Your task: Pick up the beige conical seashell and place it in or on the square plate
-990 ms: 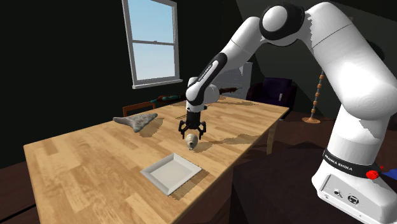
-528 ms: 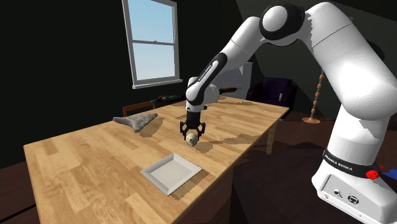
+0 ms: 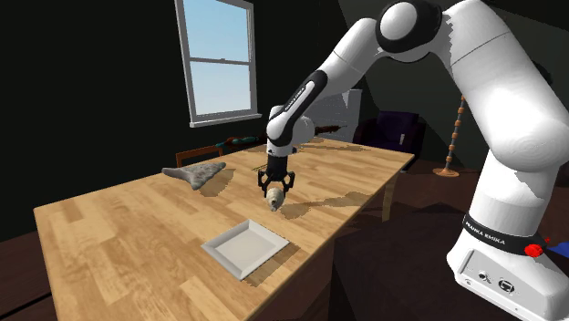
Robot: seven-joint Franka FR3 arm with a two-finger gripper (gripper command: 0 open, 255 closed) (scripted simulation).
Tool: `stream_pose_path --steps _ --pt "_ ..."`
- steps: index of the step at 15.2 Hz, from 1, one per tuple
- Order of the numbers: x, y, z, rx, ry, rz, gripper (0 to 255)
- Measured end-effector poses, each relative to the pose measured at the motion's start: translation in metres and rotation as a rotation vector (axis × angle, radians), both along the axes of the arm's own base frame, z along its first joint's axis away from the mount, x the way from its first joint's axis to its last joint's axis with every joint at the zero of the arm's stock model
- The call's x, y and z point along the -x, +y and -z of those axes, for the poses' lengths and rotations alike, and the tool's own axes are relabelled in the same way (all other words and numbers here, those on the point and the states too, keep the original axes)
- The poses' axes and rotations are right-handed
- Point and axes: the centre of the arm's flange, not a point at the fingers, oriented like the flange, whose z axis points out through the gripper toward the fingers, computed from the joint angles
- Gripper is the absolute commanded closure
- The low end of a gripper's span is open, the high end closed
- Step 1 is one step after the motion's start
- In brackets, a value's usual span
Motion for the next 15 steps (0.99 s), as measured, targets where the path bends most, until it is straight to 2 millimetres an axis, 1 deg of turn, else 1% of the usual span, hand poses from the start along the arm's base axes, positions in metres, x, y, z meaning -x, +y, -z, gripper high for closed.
stream_pose_path --steps 10,12,14,15 --pt "0.0 0.002 -0.051 0.0 0.0 0.0 255" --pt "-0.002 0.001 -0.062 0.0 0.0 0.0 255" --pt "0.0 0.001 -0.071 0.0 0.0 0.0 255" --pt "0.004 0.003 -0.072 0.0 0.0 0.0 255"
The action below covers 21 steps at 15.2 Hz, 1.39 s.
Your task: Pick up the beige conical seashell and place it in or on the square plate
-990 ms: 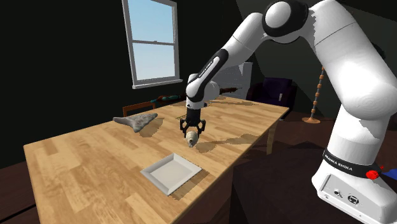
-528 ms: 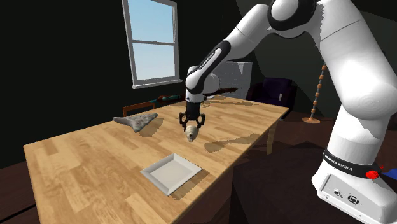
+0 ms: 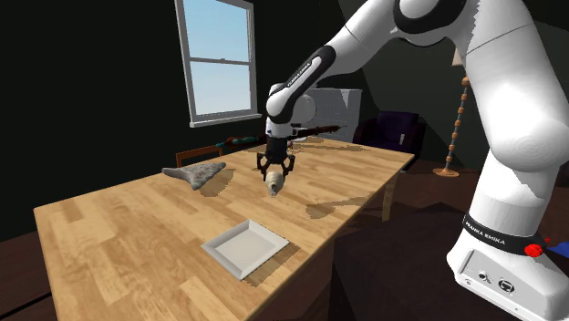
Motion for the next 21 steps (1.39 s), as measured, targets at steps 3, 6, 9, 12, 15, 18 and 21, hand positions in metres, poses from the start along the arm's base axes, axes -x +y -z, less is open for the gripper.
stream_pose_path --steps 3,6,9,12,15,18,21 --pt "0.026 0.027 -0.004 0.0 0.0 -0.001 255" --pt "0.052 0.053 -0.003 0.0 0.001 -0.001 255" --pt "0.079 0.081 -0.008 0.0 0.0 -0.002 255" --pt "0.108 0.109 -0.008 0.0 0.001 -0.002 255" --pt "0.136 0.137 -0.01 0.0 0.0 -0.002 255" --pt "0.158 0.159 -0.005 0.0 0.001 -0.002 255" --pt "0.162 0.161 0.011 0.0 0.001 -0.001 255"
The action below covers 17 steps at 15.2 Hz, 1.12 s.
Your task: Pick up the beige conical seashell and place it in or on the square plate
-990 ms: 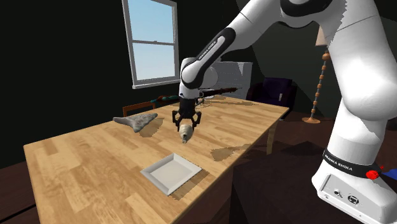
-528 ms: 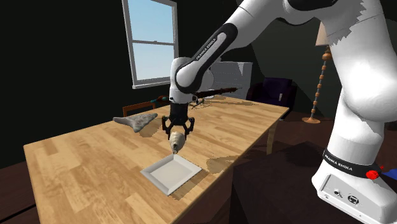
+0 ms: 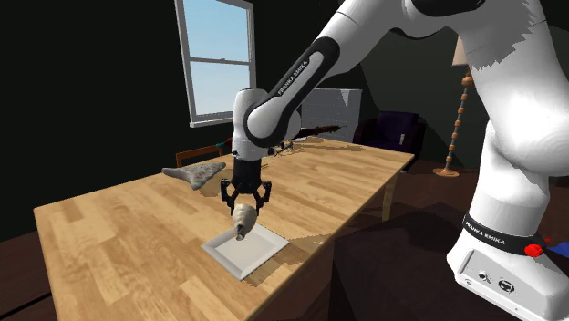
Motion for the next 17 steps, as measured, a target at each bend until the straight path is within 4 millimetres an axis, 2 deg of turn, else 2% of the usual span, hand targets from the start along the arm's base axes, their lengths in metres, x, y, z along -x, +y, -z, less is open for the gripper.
stream_pose_path --steps 10,17 --pt "-0.001 0.0 0.052 -0.001 -0.002 0.001 255" --pt "0.0 0.0 0.057 0.0 0.0 0.0 255"
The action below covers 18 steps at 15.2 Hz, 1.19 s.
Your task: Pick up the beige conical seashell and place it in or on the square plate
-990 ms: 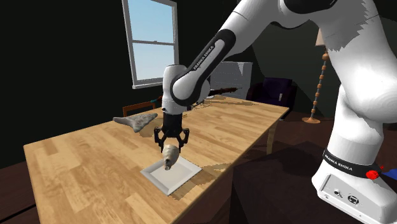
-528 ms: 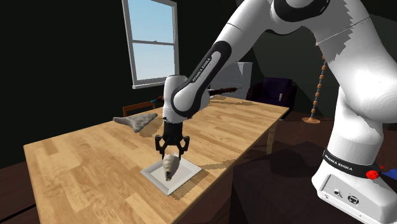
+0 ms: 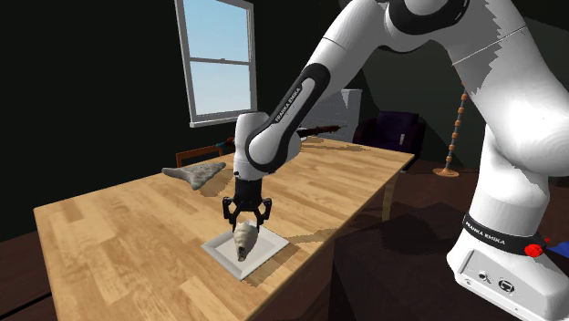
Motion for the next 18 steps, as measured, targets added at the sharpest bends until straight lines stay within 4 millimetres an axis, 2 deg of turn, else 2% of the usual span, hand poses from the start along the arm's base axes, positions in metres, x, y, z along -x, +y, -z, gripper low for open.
stream_pose_path --steps 1,7,12,18 --pt "0.0 0.0 0.0 0.0 0.0 0.0 0" --pt "0.0 0.0 0.0 0.0 0.0 0.0 0" --pt "-0.004 -0.005 -0.044 -0.001 -0.001 0.0 0" --pt "-0.004 -0.006 -0.049 0.0 0.0 0.0 0"
